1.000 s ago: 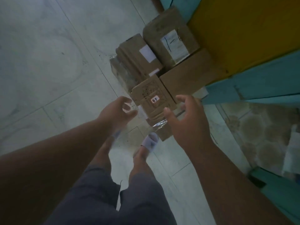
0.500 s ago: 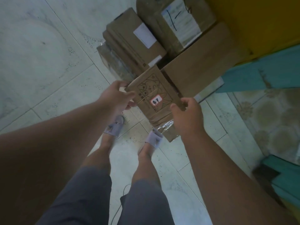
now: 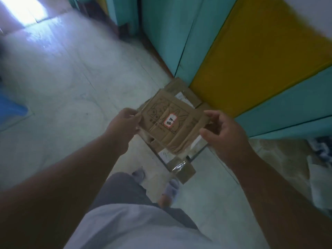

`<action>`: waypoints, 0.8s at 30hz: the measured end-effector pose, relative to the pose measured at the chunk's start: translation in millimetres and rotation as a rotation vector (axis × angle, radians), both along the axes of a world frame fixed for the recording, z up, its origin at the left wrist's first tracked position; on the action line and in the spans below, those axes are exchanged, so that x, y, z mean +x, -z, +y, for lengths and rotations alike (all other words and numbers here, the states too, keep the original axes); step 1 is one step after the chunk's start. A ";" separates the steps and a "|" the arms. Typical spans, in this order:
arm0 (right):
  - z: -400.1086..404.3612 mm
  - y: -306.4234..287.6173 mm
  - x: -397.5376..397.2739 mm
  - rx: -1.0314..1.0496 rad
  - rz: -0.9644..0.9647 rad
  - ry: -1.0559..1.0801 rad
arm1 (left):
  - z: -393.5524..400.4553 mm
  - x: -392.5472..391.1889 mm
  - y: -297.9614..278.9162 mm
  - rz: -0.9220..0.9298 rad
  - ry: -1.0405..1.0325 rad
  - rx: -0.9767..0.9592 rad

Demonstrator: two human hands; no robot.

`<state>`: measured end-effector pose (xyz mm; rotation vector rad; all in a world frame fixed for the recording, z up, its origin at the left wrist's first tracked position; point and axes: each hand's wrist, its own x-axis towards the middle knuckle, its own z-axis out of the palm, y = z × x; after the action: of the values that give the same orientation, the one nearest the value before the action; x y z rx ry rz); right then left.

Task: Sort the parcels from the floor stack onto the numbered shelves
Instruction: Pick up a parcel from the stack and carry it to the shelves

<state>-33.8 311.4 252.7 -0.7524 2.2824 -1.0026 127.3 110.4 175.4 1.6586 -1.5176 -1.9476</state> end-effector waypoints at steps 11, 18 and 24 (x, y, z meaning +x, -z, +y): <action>7.7 -117.3 36.3 -0.379 -0.027 0.438 | -27.6 9.3 -106.8 0.339 0.605 0.028; 63.7 -144.4 99.4 -0.084 0.266 0.701 | 17.7 4.5 -116.3 0.277 0.688 0.045; 141.2 -153.7 145.2 0.003 0.361 1.060 | 99.3 1.8 -134.8 0.316 0.835 -0.099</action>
<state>111.4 452.6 406.5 0.4237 3.0423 -1.3460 129.0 209.7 310.2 0.6373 -2.3268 -2.2654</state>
